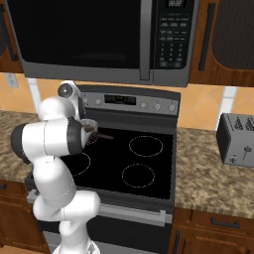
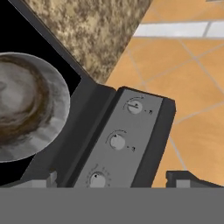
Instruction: Turn off the rear left burner of the stove.
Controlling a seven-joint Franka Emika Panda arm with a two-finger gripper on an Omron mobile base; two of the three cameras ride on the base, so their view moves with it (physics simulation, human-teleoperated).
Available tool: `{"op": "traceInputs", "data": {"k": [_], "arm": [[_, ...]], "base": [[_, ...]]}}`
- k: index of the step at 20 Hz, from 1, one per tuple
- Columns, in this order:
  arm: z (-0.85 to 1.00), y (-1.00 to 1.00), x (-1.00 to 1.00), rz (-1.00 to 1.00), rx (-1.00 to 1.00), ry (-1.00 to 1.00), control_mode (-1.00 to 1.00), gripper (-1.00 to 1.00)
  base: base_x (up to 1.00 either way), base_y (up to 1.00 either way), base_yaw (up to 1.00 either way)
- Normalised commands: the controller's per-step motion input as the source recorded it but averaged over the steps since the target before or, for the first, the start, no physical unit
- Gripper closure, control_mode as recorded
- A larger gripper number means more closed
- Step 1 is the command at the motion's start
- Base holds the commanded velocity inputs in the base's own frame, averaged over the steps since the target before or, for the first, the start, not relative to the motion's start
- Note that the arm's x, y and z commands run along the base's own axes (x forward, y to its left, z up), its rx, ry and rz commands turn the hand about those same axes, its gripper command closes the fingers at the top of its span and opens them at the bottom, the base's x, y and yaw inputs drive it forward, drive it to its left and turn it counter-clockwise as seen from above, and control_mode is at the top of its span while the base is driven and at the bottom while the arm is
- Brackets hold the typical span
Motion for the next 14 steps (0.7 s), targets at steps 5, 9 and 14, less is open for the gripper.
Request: {"op": "traceInputs", "data": {"k": [5, 9, 14], "arm": [[0.0, 0.07, 0.05, -0.01, 0.0, 0.0, -1.0, -1.0], [0.0, 0.07, 0.0, -0.1, -0.01, 0.0, -1.0, -1.0], [0.0, 0.19, 0.04, -0.14, -0.05, 0.0, -1.0, -1.0]], "base": [[0.0, 0.0, 0.0], [0.0, 0.0, 0.0], [0.0, 0.0, 0.0]]}}
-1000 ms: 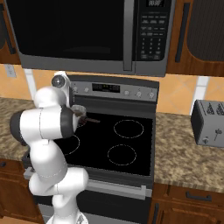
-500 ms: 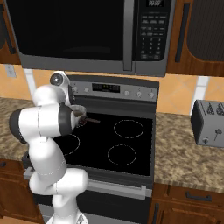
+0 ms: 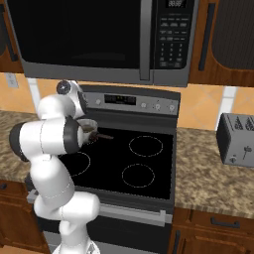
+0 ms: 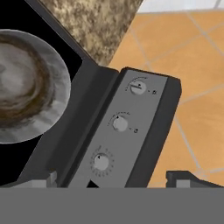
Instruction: Turn off the rear left burner of the stove.
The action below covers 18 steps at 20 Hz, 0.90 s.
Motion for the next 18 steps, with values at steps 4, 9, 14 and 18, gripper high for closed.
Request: {"op": "traceInputs", "data": {"k": [4, 9, 14, 18], "arm": [[0.0, 0.17, 0.11, -0.14, -0.02, 0.0, -1.0, -1.0], [0.0, 0.1, 0.08, -0.12, -0.01, 0.0, -1.0, -1.0], [0.0, 0.08, 0.05, -0.04, 0.0, 0.0, -1.0, -1.0], [0.0, 0.01, 0.05, -0.01, 0.0, 0.01, -1.0, -1.0]], "base": [[0.0, 0.0, 0.0], [0.0, 0.0, 0.0], [0.0, 0.0, 0.0], [0.0, 0.0, 0.0]]}}
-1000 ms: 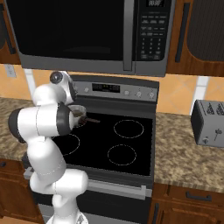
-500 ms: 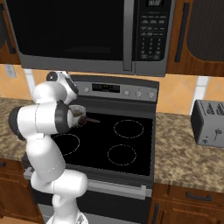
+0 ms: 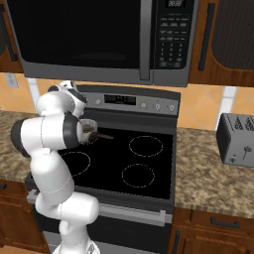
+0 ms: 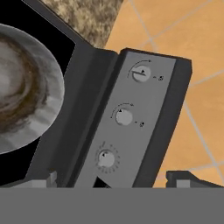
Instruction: Turn off the rear left burner of the stove.
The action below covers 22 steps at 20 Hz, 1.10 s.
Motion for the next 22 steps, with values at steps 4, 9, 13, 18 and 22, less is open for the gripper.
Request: {"op": "traceInputs", "data": {"k": [4, 9, 13, 18, 22], "arm": [[0.0, 0.0, 0.01, 0.0, 0.0, 0.01, -1.0, -1.0], [0.0, 0.03, 0.0, 0.0, 0.0, 0.01, -1.0, -1.0], [0.0, 0.02, 0.0, -0.01, 0.0, 0.01, -1.0, -1.0], [0.0, 0.0, 0.0, -0.02, 0.0, 0.0, -1.0, -1.0], [0.0, 0.0, 0.0, -0.01, 0.0, 0.0, -1.0, -1.0]], "base": [[0.0, 0.0, 0.0], [0.0, 0.0, 0.0], [0.0, 0.0, 0.0], [0.0, 0.0, 0.0], [0.0, 0.0, 0.0]]}}
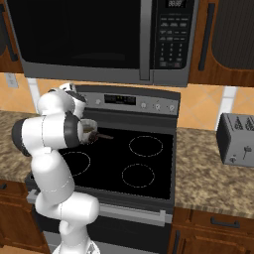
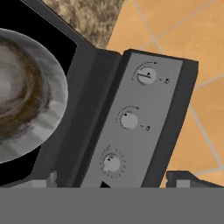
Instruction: Turn off the rear left burner of the stove.
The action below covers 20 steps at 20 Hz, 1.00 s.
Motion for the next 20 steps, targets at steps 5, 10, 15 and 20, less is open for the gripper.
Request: {"op": "traceInputs", "data": {"k": [5, 10, 15, 20], "arm": [[0.0, 0.0, 0.0, 0.0, 0.0, -0.04, -1.0, -1.0], [0.0, 0.01, 0.0, -0.01, 0.0, -0.15, -1.0, -1.0], [0.0, 0.01, 0.0, -0.01, 0.0, -0.19, -1.0, -1.0], [-0.06, 0.04, 0.0, -0.01, 0.0, -0.17, -1.0, -1.0]], "base": [[0.0, 0.0, 0.0], [0.0, 0.0, 0.0], [0.0, 0.0, 0.0], [0.0, 0.0, 0.0]]}}
